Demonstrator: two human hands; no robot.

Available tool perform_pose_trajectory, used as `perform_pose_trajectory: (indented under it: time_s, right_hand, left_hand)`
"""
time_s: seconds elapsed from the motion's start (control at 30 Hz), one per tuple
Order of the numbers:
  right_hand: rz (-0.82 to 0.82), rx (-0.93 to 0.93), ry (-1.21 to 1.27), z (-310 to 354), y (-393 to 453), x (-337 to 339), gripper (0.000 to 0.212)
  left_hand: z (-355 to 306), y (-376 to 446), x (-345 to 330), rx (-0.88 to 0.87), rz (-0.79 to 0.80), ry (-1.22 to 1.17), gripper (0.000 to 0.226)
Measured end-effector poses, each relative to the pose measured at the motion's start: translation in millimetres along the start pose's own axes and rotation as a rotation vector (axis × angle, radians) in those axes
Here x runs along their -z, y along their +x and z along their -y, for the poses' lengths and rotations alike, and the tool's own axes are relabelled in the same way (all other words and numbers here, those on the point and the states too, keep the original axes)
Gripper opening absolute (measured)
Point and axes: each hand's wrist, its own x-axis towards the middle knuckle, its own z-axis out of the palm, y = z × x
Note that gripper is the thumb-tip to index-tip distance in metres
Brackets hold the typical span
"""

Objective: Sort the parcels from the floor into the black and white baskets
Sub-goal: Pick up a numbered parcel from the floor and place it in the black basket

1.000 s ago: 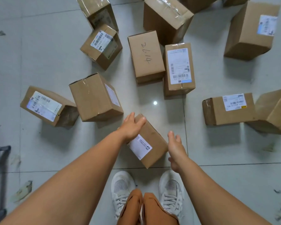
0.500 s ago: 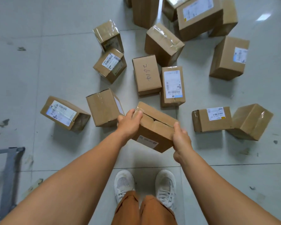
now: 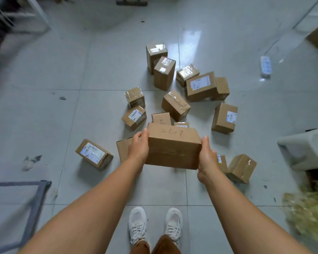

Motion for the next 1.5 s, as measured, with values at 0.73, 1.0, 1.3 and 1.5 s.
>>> perform_pose_trajectory:
  time_s: [0.73,1.0,1.3,1.5]
  right_hand:
    - [0.369,0.422,0.057,142.8,-247.8,-41.9,0.037]
    - [0.510,0.538,0.053,128.6,-366.9,-92.7,0.035]
    - [0.721,0.602,-0.008,60.9,-511.2,-153.7,0.029]
    - [0.858,0.642,-0.076,0.8,-599.9,-188.9,0.033]
  left_hand:
    - [-135.9,-199.1,124.8,-0.348,-0.410,-0.492,0.026]
    - [-140.7,-262.0,225.0,-0.546,-0.662,-0.493,0.043]
    - [-91.7,-347.5,365.8,-0.679,-0.890,-0.566,0.032]
    - [-42.5,-396.1,452.5,-0.665,-1.029,-0.644,0.040]
